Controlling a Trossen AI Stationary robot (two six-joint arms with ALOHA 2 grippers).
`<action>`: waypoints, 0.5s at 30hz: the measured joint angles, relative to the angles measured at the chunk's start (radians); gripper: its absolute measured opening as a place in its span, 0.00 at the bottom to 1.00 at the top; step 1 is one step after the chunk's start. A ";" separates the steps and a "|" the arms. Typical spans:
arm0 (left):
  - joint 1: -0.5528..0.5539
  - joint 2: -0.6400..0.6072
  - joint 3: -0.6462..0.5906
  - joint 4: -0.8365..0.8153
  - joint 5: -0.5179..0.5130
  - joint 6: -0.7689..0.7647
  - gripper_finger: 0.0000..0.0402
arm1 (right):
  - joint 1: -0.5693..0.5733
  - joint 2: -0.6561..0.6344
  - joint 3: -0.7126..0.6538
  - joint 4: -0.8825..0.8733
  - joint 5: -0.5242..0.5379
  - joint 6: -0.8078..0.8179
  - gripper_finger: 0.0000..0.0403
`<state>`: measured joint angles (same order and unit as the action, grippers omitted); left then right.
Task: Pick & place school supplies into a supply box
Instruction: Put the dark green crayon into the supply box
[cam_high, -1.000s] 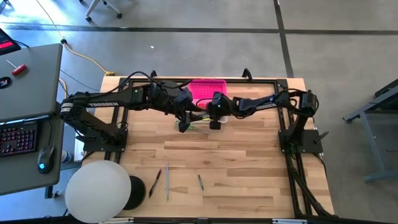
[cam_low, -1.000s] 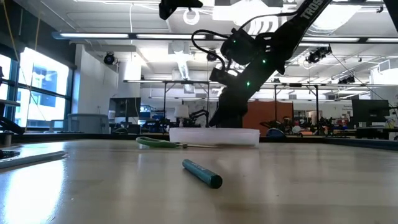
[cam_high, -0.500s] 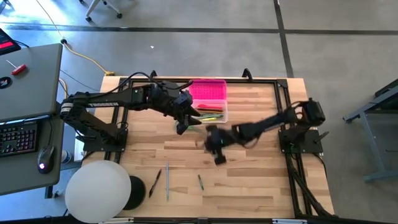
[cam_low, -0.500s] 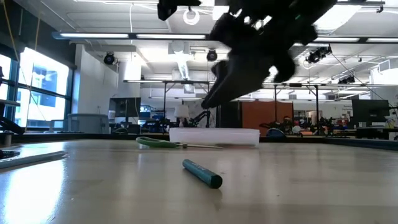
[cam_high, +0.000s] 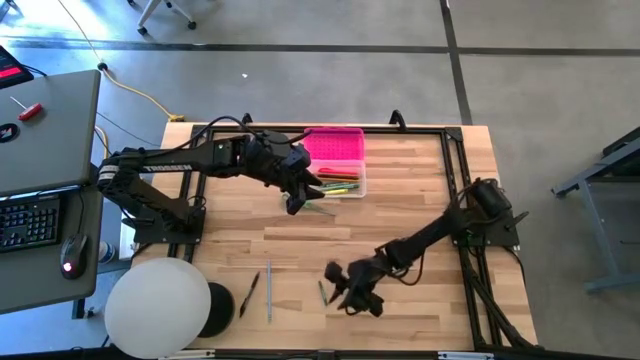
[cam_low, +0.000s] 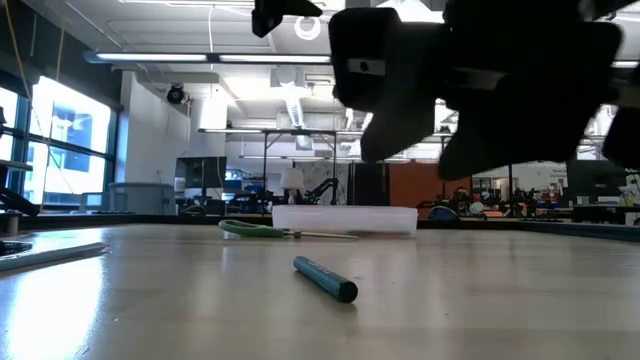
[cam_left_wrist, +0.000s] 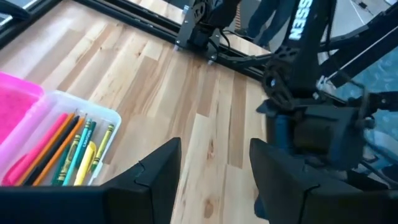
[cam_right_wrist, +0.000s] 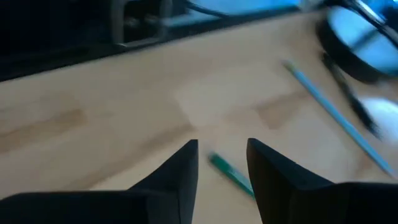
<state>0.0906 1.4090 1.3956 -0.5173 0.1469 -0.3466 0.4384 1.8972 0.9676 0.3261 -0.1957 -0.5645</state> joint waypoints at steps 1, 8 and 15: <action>0.000 0.000 0.000 0.000 0.003 -0.003 0.55 | -0.002 0.012 0.000 0.023 -0.024 0.002 0.28; 0.000 0.000 0.000 0.003 0.020 -0.003 0.55 | -0.052 0.036 0.094 -0.041 -0.065 0.002 0.23; 0.000 0.000 0.000 0.001 0.020 -0.003 0.55 | -0.105 0.036 0.195 -0.217 -0.146 -0.054 0.20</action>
<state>0.0910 1.4090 1.3956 -0.5162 0.1672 -0.3493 0.3330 1.9327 1.1622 0.1089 -0.3416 -0.6187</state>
